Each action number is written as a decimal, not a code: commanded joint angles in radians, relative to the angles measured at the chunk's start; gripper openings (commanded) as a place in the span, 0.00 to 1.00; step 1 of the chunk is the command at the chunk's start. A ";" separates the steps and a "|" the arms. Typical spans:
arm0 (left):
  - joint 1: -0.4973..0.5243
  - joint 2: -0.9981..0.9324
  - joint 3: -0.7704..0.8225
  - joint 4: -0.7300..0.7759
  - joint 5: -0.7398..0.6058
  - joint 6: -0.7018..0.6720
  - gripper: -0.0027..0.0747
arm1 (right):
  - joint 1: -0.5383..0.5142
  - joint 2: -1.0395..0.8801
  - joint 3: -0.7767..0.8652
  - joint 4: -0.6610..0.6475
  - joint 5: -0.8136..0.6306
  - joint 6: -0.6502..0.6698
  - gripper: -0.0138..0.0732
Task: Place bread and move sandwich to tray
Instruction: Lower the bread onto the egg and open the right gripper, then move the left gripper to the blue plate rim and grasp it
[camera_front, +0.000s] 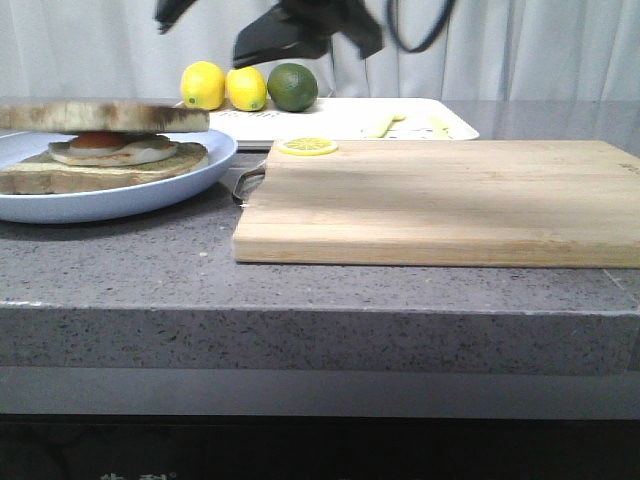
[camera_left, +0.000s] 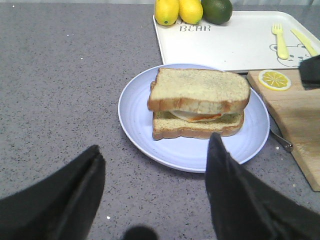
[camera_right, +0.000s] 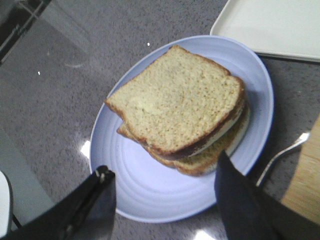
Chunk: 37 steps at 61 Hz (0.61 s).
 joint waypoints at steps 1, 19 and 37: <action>-0.005 0.011 -0.026 0.000 -0.077 0.002 0.60 | -0.026 -0.115 -0.007 -0.099 0.065 -0.012 0.68; -0.005 0.011 -0.026 0.000 -0.070 0.002 0.60 | -0.059 -0.310 -0.007 -0.806 0.373 0.366 0.68; -0.005 0.011 -0.026 0.000 -0.070 0.002 0.60 | -0.057 -0.565 0.071 -1.037 0.471 0.495 0.68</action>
